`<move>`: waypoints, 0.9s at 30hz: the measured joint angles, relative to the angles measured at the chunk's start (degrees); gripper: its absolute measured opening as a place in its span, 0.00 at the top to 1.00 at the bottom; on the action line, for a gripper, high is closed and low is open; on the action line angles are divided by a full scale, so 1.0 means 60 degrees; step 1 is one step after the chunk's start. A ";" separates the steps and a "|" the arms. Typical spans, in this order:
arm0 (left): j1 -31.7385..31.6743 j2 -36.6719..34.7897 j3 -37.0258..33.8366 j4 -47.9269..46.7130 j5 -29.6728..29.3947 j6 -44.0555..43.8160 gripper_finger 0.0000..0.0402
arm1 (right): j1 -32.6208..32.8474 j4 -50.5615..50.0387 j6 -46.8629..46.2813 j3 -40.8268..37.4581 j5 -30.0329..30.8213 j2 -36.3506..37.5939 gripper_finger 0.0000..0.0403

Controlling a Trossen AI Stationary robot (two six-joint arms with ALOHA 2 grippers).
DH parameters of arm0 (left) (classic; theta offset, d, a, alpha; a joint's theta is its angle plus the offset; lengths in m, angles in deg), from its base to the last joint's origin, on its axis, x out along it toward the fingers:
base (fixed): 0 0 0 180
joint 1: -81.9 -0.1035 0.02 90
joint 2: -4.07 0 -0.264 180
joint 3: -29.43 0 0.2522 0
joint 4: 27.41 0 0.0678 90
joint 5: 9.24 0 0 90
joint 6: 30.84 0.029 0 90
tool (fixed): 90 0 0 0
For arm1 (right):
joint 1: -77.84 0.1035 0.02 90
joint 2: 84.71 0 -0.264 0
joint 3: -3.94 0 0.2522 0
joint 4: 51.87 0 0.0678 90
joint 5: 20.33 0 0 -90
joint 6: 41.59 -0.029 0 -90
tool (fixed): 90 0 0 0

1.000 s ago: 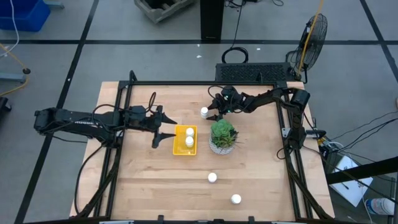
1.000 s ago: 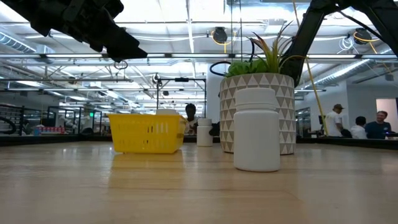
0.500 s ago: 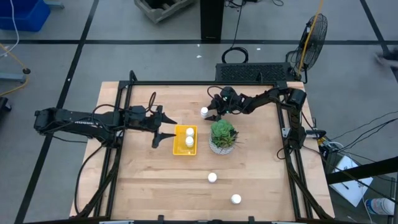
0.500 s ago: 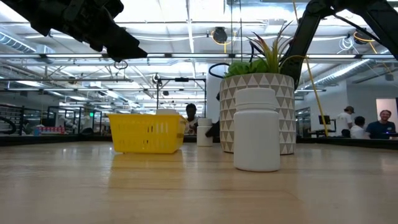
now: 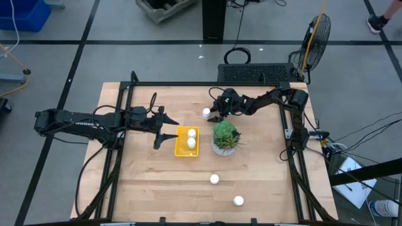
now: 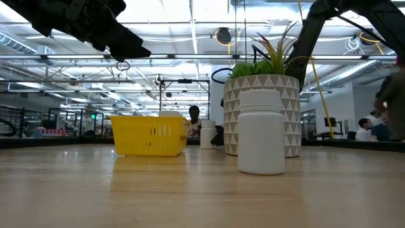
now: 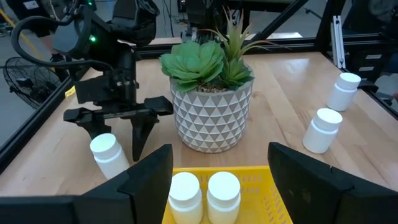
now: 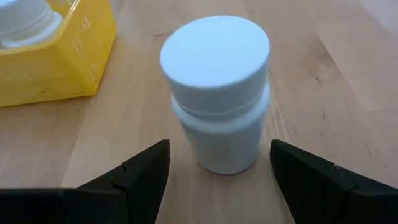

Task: Pick and place pill bottles into a basket
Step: Put the white medicine bottle into the yellow basket

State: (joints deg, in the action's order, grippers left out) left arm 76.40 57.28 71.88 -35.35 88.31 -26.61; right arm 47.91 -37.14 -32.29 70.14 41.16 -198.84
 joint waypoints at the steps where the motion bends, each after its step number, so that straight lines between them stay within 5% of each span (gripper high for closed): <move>1: 0.0000 0.0000 0.0000 0.0004 0.0000 0.0001 0.33 | 0.0007 -0.0078 0.0032 0.0038 -0.0029 0.0000 0.34; 27: 0.0004 0.0000 0.0000 0.0069 0.0000 0.0001 0.33 | 0.0072 -0.0302 0.0434 0.0332 -0.0509 0.0011 0.34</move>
State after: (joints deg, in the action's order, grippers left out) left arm 76.42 57.28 71.88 -34.93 88.31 -26.61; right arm 48.34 -38.96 -29.69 72.13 38.10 -198.77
